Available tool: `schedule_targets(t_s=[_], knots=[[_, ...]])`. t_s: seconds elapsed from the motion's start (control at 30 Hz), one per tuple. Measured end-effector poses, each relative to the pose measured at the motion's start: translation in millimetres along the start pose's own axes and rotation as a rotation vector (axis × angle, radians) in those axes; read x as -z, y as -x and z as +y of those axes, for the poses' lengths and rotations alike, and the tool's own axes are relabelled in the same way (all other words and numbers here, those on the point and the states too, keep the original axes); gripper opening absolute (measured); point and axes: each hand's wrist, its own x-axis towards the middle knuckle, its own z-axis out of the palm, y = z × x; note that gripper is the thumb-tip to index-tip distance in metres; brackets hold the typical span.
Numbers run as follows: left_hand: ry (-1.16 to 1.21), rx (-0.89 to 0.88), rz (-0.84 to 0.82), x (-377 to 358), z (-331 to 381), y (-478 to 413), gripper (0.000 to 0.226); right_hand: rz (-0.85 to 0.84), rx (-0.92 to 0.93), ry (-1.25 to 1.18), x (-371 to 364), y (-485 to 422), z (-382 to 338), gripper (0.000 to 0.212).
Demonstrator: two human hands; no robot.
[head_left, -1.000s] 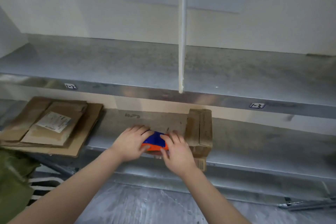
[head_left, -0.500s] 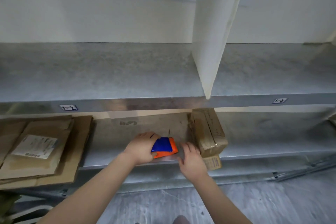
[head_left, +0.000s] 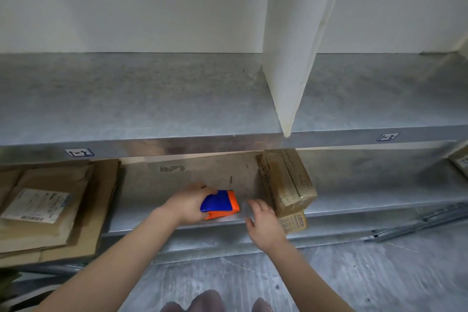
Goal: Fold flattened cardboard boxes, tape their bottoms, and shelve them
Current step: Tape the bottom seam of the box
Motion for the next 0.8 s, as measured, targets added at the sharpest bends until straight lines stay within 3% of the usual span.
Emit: schedule_targets(t_s=[0.6, 0.8], knots=[[0.029, 0.057, 0.027, -6, -1, 17, 0.063, -0.002, 0.042, 0.058, -17, -2, -10, 0.053], [0.051, 0.088, 0.077, 3, -38, 58, 0.060, -0.007, 0.019, 0.061, -15, -5, -10, 0.052]])
